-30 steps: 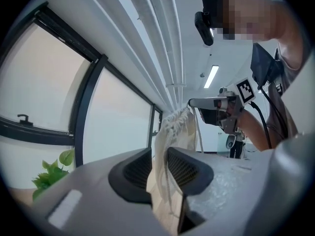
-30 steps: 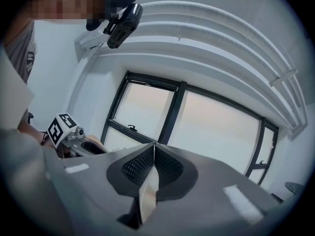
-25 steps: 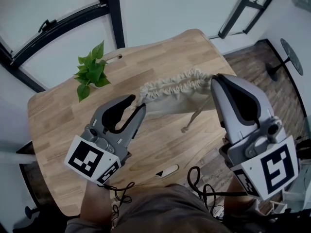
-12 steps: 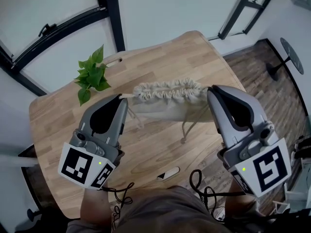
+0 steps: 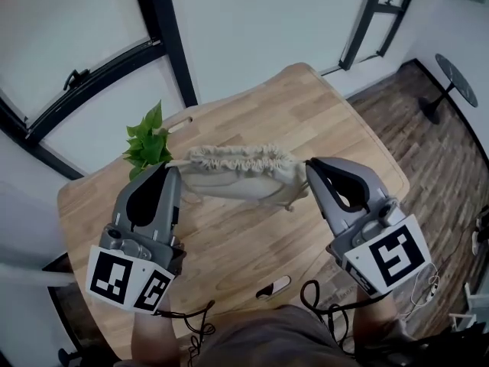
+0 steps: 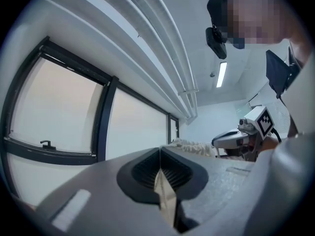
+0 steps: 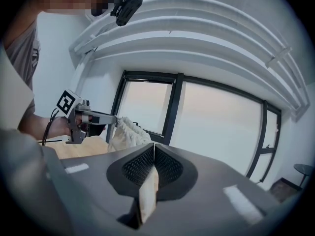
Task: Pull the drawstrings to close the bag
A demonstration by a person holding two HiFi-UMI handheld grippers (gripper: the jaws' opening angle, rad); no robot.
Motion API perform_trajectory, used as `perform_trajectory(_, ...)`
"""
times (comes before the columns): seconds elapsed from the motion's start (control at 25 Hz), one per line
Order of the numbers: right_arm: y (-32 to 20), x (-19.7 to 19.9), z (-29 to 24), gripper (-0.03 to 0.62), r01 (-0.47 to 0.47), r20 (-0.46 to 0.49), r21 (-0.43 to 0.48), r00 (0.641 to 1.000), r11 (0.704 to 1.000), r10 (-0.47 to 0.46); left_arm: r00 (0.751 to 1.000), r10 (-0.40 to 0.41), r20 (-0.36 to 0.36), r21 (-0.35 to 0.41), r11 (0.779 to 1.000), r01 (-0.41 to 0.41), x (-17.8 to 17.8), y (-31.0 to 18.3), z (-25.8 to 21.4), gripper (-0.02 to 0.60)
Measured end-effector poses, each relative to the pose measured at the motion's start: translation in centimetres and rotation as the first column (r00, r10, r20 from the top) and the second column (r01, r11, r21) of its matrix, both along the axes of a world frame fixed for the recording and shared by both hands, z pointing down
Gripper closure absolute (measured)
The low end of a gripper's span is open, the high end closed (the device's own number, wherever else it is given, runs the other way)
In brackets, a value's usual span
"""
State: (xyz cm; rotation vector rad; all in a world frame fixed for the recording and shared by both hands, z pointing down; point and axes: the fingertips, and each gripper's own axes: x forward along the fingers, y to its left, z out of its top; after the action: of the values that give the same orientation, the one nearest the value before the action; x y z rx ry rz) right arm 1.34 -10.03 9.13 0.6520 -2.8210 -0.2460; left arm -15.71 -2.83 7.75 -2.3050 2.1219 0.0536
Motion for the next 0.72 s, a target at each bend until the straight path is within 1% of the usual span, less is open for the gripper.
perform_trajectory(0.16, -0.2, 0.4, -0.4, 0.559, -0.013, 0.015, 0.005, 1.0, 1.0, 0.013, 1.0, -0.009, -0.003, -0.011, 1.0, 0.009, 0.3, -0.2, -0.2, 0.571)
perform_trajectory(0.28, -0.3, 0.8, -0.6, 0.559, -0.02, 0.024, 0.011, 1.0, 1.0, 0.02, 1.0, -0.019, 0.023, -0.022, 1.0, 0.02, 0.6, -0.4, -0.5, 0.571)
perform_trajectory(0.44, -0.3, 1.0, -1.6, 0.559, -0.03, 0.06, 0.012, 0.998, 0.999, 0.03, 0.999, -0.022, 0.05, -0.02, 1.0, 0.023, 1.1, -0.6, -1.3, 0.571)
perform_trajectory(0.64, -0.4, 1.2, -2.0, 0.559, -0.048, 0.055, 0.015, 0.997, 0.999, 0.047, 0.998, -0.023, 0.053, -0.03, 0.999, 0.024, 1.2, -0.5, -1.1, 0.571)
perform_trajectory(0.72, -0.4, 1.0, -2.5, 0.559, -0.049, 0.075, 0.02, 0.996, 0.999, 0.048, 0.998, -0.024, 0.053, -0.03, 0.999, 0.025, 1.2, -0.4, -1.0, 0.571)
